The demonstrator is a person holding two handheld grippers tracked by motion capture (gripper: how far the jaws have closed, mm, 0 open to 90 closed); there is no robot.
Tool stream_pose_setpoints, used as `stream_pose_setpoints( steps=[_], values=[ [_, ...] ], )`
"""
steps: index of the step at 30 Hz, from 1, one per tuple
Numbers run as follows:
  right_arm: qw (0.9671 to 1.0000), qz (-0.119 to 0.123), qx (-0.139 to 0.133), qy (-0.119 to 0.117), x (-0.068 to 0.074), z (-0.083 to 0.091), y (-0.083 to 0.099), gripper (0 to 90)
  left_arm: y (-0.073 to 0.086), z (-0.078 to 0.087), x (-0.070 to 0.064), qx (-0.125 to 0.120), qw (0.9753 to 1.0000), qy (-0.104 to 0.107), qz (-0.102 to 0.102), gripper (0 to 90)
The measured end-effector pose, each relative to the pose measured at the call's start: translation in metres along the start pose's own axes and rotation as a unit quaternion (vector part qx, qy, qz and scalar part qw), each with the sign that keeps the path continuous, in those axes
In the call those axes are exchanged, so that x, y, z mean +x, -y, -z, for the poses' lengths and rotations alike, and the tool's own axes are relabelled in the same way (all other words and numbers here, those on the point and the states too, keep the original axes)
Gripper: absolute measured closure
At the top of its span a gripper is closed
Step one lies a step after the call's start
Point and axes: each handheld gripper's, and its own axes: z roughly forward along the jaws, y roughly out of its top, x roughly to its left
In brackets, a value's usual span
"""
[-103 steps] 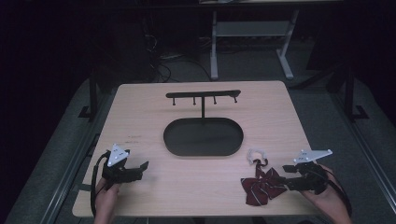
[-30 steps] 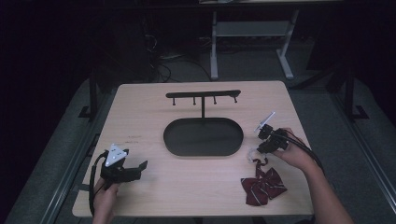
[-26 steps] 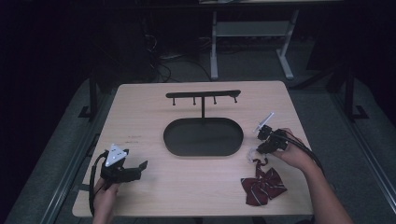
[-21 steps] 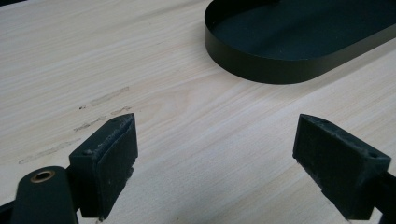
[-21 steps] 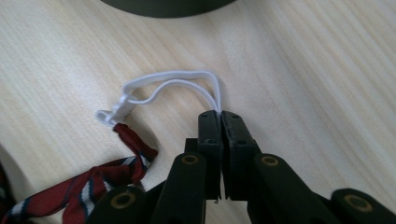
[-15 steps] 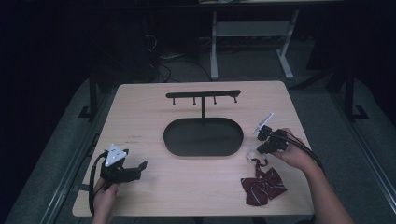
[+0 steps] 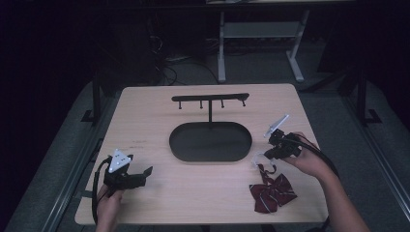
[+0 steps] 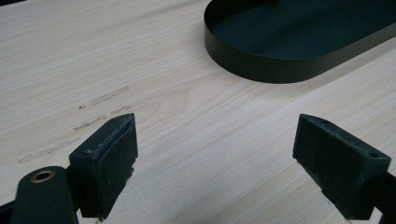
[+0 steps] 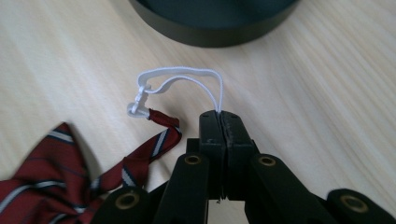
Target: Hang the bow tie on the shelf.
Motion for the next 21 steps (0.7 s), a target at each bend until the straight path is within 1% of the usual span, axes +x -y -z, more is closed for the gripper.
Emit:
stream_pose_setpoints(
  steps=[3, 12, 15, 17, 19, 21],
  values=[
    [1.0000, 0.001, -0.003, -0.003, 0.003, 0.002, 0.000, 88.2, 0.000, 0.001, 0.000, 0.002, 1.0000, -0.001, -0.001, 13.6],
    [0.9996, 0.024, -0.012, -0.004, 0.017, 0.013, -0.003, 88.2, 0.000, 0.001, 0.000, 0.001, 1.0000, -0.001, 0.001, 13.5],
    [0.9993, 0.031, -0.021, -0.006, 0.021, 0.019, -0.006, 88.2, 0.001, 0.001, 0.000, 0.000, 1.0000, -0.001, 0.002, 13.5],
    [0.9989, 0.033, -0.031, -0.014, 0.025, 0.025, -0.009, 88.2, 0.000, 0.001, 0.000, 0.002, 1.0000, -0.001, 0.000, 13.5],
    [0.9985, 0.038, -0.038, -0.014, 0.028, 0.029, -0.012, 88.2, 0.000, 0.001, 0.000, 0.001, 1.0000, -0.001, -0.001, 13.5],
    [0.9983, 0.039, -0.040, -0.016, 0.029, 0.031, -0.014, 88.2, 0.000, 0.001, 0.000, 0.001, 1.0000, -0.001, 0.000, 13.5]
  ],
)
